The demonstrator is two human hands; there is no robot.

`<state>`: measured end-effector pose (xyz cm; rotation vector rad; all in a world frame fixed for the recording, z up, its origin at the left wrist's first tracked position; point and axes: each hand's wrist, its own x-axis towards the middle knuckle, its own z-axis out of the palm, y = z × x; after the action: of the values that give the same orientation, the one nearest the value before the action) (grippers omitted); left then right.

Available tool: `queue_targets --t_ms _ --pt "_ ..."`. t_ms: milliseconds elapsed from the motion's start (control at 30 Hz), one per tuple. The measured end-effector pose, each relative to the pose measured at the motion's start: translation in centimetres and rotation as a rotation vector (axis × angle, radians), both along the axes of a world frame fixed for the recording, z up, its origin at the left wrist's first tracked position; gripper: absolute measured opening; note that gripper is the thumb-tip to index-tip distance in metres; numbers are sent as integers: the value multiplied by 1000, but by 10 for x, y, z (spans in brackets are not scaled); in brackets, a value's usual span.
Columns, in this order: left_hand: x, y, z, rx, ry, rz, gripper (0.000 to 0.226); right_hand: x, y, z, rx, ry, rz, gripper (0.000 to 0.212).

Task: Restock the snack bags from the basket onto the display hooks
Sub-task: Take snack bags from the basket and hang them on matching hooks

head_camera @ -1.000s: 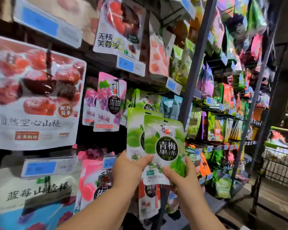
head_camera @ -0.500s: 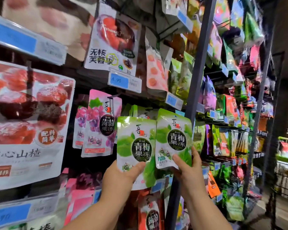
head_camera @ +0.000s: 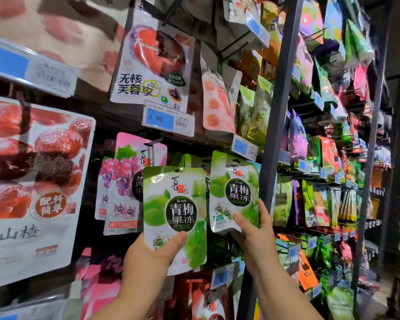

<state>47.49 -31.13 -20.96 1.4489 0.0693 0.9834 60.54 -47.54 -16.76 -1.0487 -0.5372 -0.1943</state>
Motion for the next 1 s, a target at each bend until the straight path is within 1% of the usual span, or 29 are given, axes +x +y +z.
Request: queue_targets --t_ms 233,333,533,633,733,833,867,900,933,967,1000 --pt "4 9 -8 -28 3 49 29 8 4 4 -28 -27 -16 81" --pt "5 12 -7 -36 0 52 29 12 5 2 -43 -10 -7 79" --pt "5 14 -4 -39 -15 22 27 19 14 5 -96 8 24 83" --pt "5 14 -4 -25 -20 37 23 22 18 2 -176 40 14 85" --pt "4 11 -2 -18 -29 37 22 22 17 -2 -353 31 -140 82" --pt "5 6 4 -16 -37 4 22 15 17 -5 -566 -38 -369 73" --pt "6 3 5 -14 -40 -16 21 11 16 -6 -601 -69 -432 68" --pt "7 -1 7 -7 -45 -39 21 6 16 -8 -601 -103 -469 57" --pt "8 -5 9 -3 -47 -65 21 1 16 -8 -573 -135 -476 42" --pt "9 -10 11 -8 -51 -94 20 -5 16 -8 -534 -151 -454 24" --pt "10 -15 14 -17 -56 -121 21 -13 16 -8 -486 -154 -397 16"
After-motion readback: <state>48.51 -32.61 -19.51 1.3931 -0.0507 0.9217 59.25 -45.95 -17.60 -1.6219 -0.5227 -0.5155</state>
